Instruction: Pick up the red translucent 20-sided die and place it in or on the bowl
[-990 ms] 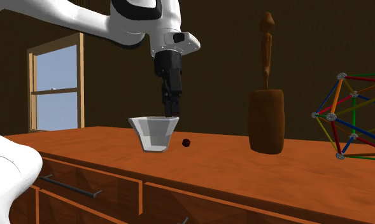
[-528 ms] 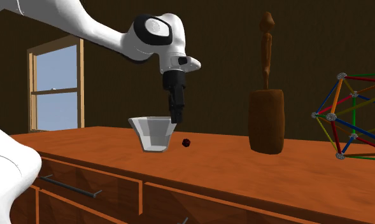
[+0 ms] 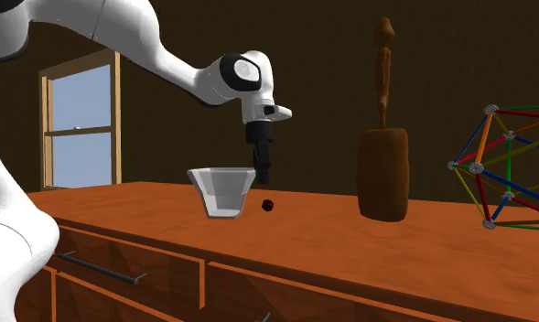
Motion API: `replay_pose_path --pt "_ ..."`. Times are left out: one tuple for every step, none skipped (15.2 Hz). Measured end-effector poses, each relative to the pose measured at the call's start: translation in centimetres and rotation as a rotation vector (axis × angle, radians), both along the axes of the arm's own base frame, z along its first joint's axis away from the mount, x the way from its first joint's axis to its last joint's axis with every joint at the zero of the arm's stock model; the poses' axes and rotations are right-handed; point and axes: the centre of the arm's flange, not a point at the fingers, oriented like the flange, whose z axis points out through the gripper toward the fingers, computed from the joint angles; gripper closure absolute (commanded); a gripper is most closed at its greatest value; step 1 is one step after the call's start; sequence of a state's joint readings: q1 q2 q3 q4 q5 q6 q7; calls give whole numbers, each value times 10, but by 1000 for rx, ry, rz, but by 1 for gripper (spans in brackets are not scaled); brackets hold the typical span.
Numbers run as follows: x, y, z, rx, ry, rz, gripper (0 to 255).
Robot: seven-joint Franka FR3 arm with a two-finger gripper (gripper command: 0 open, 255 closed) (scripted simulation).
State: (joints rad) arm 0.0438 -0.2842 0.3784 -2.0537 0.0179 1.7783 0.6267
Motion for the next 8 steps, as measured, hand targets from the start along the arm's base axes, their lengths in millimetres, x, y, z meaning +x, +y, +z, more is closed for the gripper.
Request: replay_pose_path --pt "7 11 1 6 -4 -9 0" --pt "16 22 1 11 5 -11 0" --pt "23 33 -8 14 10 -17 0" --pt "29 46 -8 23 -2 -24 0" --pt "38 58 -13 23 10 -28 0" --pt "42 68 -18 23 17 -34 0" --pt "49 81 -20 25 22 -40 0" --pt "56 91 -25 28 24 -47 0"
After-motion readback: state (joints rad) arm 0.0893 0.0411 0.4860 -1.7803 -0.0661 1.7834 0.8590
